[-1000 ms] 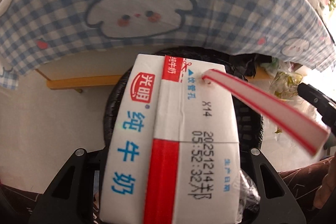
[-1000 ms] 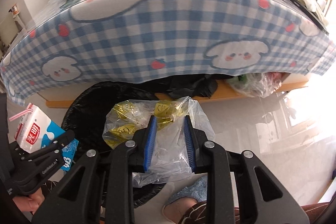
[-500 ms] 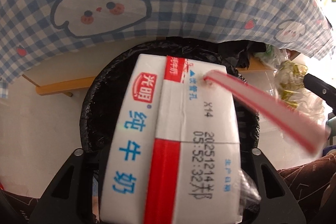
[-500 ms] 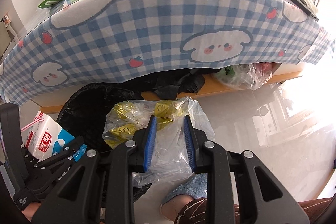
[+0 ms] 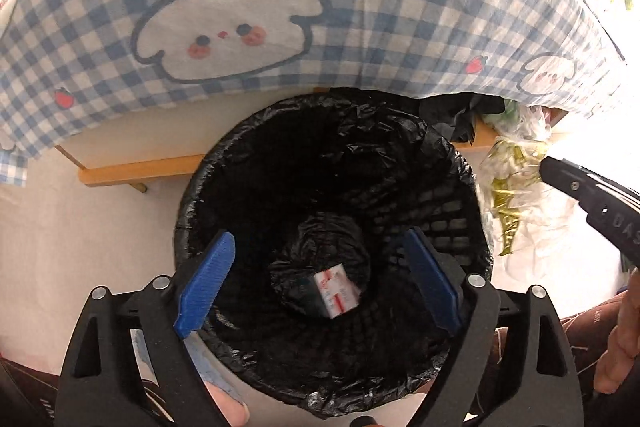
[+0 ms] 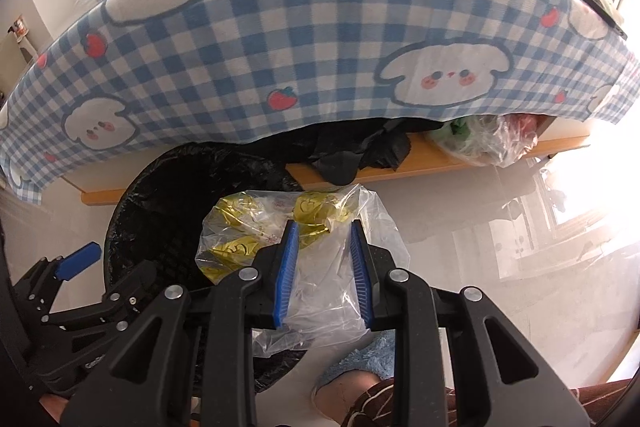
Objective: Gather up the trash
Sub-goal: 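Open the left tool to drop the carton while the right tool releases the bag into the bin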
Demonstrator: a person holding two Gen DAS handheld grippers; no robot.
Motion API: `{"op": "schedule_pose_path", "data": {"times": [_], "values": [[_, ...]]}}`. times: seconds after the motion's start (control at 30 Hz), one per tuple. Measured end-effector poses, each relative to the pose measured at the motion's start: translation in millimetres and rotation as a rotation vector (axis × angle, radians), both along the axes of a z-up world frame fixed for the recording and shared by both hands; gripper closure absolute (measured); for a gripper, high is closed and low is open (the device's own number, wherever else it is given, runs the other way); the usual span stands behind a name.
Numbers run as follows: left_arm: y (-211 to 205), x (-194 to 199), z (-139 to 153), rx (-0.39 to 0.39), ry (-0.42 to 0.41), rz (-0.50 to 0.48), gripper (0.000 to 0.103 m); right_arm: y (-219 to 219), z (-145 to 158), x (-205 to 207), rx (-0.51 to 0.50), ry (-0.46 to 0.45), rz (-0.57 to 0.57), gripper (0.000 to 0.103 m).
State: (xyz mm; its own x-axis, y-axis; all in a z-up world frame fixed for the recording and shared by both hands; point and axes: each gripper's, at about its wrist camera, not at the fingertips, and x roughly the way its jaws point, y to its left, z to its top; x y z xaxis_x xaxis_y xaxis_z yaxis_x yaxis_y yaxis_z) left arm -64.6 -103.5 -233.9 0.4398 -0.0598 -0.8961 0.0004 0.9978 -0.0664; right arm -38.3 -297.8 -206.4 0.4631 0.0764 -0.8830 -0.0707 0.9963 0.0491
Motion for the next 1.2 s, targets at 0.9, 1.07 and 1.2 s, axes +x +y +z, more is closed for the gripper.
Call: {"op": "schedule_pose_path", "data": {"times": [0.9, 1.07, 1.2], "values": [[115, -5, 39, 0.029, -0.041, 0.172, 0.006, 100, -20, 10, -0.010, 0.020, 0.160, 0.078], [125, -5, 43, 0.024, -0.042, 0.177, 0.006, 111, -23, 12, -0.005, 0.017, 0.164, 0.078], [124, -4, 39, 0.032, -0.033, 0.166, 0.006, 115, -26, 14, -0.007, 0.017, 0.172, 0.077]]}}
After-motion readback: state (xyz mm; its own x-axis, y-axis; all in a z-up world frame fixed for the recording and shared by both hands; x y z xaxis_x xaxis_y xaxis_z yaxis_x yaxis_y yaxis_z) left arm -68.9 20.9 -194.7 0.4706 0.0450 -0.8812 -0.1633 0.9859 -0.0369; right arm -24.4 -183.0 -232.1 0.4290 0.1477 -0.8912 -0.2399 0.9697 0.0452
